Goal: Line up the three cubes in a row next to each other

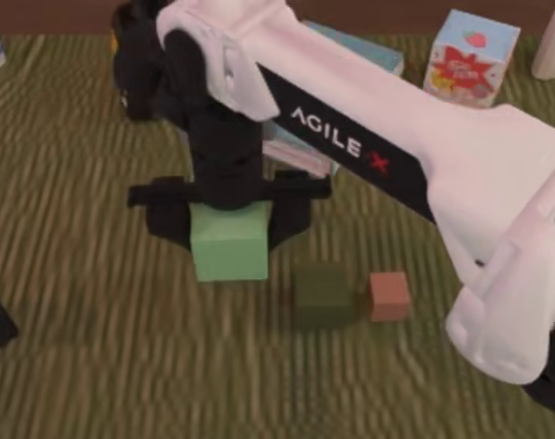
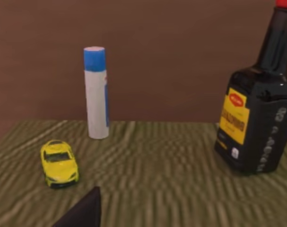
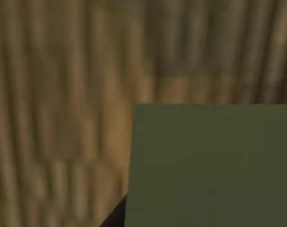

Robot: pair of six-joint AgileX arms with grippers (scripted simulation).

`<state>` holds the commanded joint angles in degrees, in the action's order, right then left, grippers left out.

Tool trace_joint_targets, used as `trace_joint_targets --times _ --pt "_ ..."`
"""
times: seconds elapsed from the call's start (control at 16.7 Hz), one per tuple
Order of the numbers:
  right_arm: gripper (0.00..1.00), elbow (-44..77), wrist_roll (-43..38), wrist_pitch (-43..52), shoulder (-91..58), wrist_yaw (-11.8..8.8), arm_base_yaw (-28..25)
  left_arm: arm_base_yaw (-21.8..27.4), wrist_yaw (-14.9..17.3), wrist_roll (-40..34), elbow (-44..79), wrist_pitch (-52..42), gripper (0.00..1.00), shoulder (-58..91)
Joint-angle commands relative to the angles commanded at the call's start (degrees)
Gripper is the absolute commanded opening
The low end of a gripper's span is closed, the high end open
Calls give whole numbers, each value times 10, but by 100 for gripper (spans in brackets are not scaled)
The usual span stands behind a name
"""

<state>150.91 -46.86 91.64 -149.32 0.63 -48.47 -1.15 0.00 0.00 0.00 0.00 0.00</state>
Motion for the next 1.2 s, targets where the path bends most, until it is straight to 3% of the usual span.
trace_joint_targets --times 0.24,0.6,1.2 --pt "0 64 -55 29 -33 2 -31 0 0 0 0 0 100 0" --pt "0 56 -56 19 -29 1 -29 0 0 0 0 0 100 0" --pt "0 -185 -57 -168 18 1 -32 0 0 0 0 0 100 0"
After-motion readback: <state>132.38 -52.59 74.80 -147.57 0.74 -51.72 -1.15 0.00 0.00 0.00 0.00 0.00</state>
